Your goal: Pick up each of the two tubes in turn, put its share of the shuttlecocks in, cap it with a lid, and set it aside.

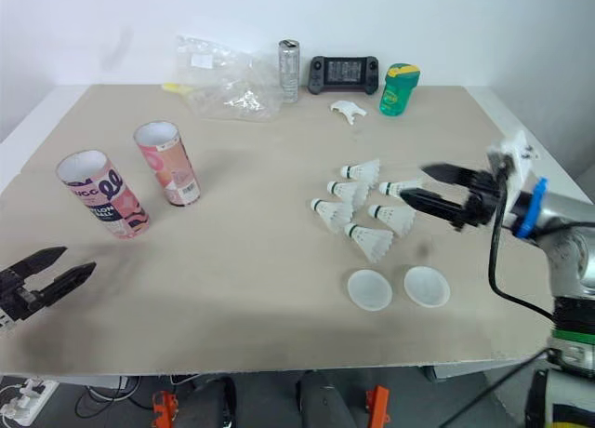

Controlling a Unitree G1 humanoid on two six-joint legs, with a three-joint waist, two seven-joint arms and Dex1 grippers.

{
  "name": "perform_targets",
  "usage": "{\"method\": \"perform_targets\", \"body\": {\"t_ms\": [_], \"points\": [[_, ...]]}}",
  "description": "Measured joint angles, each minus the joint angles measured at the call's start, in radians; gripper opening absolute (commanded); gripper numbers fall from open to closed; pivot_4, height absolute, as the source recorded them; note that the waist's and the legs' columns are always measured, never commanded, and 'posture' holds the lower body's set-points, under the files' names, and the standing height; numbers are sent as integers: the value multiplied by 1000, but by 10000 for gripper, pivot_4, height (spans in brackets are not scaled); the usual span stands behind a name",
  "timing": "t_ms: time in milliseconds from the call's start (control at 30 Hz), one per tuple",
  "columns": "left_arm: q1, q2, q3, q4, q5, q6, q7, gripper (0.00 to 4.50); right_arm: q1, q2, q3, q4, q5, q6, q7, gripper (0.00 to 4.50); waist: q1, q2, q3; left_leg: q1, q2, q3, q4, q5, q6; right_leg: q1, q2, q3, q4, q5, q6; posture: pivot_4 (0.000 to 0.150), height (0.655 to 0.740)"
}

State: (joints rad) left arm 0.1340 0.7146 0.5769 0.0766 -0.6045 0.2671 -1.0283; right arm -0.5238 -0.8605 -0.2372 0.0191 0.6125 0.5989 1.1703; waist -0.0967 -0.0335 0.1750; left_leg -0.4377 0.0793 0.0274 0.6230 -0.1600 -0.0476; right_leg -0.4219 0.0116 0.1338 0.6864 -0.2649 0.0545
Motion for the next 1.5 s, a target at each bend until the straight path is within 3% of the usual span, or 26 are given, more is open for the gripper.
{"method": "perform_targets", "body": {"t_ms": [167, 367, 767, 1167, 1500], "points": [[-144, -26, -72, 131, 57, -99, 1, 45000, 21, 148, 264, -256, 2, 27, -19, 44710, 11, -2, -1, -4, 0, 0, 1, 0, 0, -1, -1, -1, 0, 0, 1, 1500, 7236], [-245, -34, -108, 286, 110, -197, 17, 45000, 42, 184, 321, -275, -48, -9, -48, 44710, 25, -4, -2, -5, 1, -1, 1, -1, 0, -2, -1, -4, -1, 1, 4, 1500, 7236], [-472, -38, -224, 550, 196, -331, -18, 45000, 43, 289, 316, -336, -43, 10, -198, 44710, 25, -4, -2, -5, 1, -1, 1, 0, 0, -1, 0, -4, -1, 2, 4, 1500, 7236], [-688, -61, -297, 793, 269, -408, -41, 45000, 56, 291, 286, -417, 24, 59, -274, 44710, 31, -4, -2, -5, 1, -1, 2, 0, 0, -1, 0, -4, -1, 3, 5, 1500, 7236], [-737, -78, -326, 877, 308, -466, -39, 45000, 63, 291, 238, -450, 79, 75, -313, 44710, 33, -5, -2, -5, 1, -1, 1, 0, 0, -1, 1, -4, -1, 3, 5, 1500, 7236]]}}
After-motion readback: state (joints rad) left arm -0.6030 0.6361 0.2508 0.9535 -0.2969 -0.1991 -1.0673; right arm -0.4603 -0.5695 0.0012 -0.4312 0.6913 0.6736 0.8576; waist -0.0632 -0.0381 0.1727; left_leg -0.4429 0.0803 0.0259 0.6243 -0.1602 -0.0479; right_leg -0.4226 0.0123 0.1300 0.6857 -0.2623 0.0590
